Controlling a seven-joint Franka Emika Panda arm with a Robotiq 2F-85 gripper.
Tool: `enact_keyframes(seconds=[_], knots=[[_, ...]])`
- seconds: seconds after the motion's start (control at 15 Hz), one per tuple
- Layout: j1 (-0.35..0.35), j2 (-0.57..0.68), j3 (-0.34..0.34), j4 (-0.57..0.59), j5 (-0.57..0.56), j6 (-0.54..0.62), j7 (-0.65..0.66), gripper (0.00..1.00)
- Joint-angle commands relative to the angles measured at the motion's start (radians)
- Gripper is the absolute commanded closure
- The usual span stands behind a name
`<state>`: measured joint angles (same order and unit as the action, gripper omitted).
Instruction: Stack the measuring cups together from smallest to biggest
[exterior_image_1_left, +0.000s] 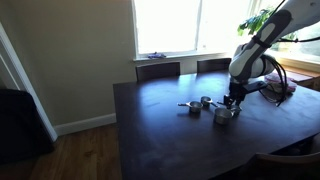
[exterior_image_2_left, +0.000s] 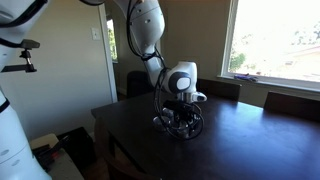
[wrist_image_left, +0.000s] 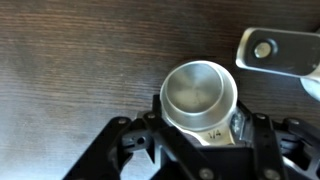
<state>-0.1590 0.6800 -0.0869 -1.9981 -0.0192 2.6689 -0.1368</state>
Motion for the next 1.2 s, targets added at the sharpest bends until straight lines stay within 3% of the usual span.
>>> enact_keyframes(seconds=[0.0, 0.13, 0.2, 0.33, 0.4, 0.47, 0.8, 0.87, 1.13], knots=[[-0.013, -0.067, 0.002, -0.068, -0.013, -0.032, -0.019, 0.62], [-0.021, -0.101, -0.006, -0.105, -0.013, -0.031, -0.027, 0.64], [0.003, -0.059, -0.007, -0.04, -0.018, -0.063, -0.005, 0.69], [-0.01, -0.102, -0.014, -0.072, -0.018, -0.061, -0.015, 0.88], [-0.02, -0.125, -0.016, -0.092, -0.016, -0.054, -0.023, 0.93], [-0.026, -0.151, -0.018, -0.112, -0.013, -0.043, -0.027, 0.88], [-0.068, -0.26, -0.039, -0.171, -0.009, -0.049, -0.056, 0.88], [-0.032, -0.186, -0.03, -0.086, -0.005, -0.056, -0.005, 0.88], [-0.004, -0.131, 0.026, 0.026, 0.036, -0.063, 0.036, 0.88]])
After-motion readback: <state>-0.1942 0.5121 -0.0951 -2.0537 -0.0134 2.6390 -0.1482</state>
